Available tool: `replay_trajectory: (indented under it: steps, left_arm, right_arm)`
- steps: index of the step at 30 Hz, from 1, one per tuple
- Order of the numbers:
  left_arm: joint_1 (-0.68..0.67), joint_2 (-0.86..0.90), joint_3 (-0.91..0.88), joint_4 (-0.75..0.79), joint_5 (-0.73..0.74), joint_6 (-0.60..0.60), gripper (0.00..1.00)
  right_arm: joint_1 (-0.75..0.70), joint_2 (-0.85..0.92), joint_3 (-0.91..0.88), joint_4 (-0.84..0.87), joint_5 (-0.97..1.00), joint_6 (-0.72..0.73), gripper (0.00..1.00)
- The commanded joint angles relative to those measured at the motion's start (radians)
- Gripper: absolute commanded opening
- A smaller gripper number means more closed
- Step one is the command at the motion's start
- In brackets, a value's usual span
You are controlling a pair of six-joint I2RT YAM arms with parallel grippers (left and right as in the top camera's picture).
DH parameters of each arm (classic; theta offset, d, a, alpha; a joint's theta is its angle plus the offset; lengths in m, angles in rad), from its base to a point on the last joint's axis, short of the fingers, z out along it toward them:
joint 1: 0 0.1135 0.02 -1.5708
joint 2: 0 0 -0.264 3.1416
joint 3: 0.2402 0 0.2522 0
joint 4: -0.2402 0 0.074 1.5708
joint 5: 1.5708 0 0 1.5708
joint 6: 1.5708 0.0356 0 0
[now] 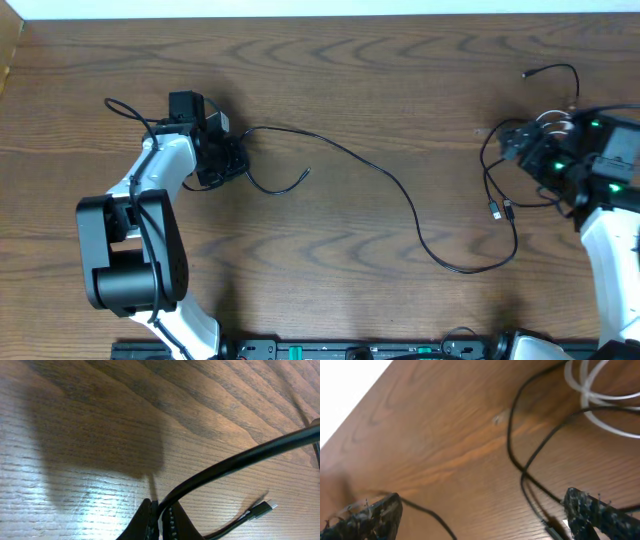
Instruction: Untangle cables
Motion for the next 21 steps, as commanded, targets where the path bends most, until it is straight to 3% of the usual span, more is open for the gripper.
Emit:
replay_trajectory:
  steps: [1,21]
  left_arm:
    - [-0.022,0.002,-0.008,0.005,-0.012,-0.006,0.08]
    - [-0.122,0.002,-0.008,0.044,-0.013,-0.006,0.08]
  right_arm:
    - [0.071,0.031,-0.010,0.001,0.053,-0.014,0.99]
    - [0.393,0.352,-0.010,-0.001,0.022,0.050,0.99]
